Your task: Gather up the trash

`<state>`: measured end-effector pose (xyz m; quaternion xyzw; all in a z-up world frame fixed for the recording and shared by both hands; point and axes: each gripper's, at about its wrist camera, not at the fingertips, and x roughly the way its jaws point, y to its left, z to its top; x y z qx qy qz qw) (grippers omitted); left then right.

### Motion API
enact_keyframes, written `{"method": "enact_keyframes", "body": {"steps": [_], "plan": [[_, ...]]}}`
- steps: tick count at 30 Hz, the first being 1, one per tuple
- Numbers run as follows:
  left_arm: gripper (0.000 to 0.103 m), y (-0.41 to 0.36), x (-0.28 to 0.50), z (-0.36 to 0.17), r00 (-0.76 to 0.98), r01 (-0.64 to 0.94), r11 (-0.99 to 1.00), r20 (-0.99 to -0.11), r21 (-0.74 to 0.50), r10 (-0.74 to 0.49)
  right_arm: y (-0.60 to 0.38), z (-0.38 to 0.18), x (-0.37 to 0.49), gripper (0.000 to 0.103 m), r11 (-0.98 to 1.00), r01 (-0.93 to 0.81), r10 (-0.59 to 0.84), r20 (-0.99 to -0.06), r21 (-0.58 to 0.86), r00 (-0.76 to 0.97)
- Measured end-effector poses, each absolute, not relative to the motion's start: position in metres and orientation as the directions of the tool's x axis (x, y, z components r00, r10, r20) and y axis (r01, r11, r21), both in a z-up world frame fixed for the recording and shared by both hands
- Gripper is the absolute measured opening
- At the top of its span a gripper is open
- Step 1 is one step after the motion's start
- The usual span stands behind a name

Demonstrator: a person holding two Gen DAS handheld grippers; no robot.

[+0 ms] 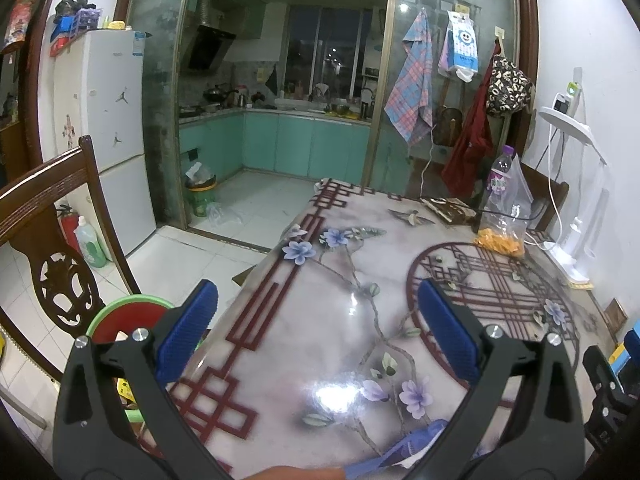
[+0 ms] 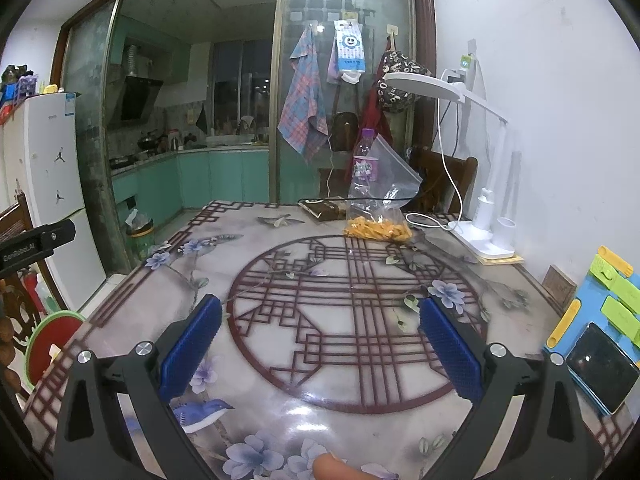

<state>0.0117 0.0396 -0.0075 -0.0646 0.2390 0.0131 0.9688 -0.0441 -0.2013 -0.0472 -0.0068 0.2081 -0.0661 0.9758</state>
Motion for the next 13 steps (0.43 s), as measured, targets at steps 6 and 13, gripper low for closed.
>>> {"method": "enact_keyframes", "body": {"steps": [6, 13], "plan": [[0.098, 0.028, 0.021, -0.02, 0.856, -0.027, 0.993, -0.515, -0.111, -0.034, -0.215, -0.052, -0.036, 0.096, 0.99, 0.14, -0.135, -0.448, -0.023, 0.884], [0.098, -0.045, 0.064, -0.105, 0.684, 0.07, 0.997, -0.728, -0.011, -0.056, -0.282, -0.111, 0.023, 0.096, 0.959, 0.279, -0.247, -0.654, -0.057, 0.715]]}}
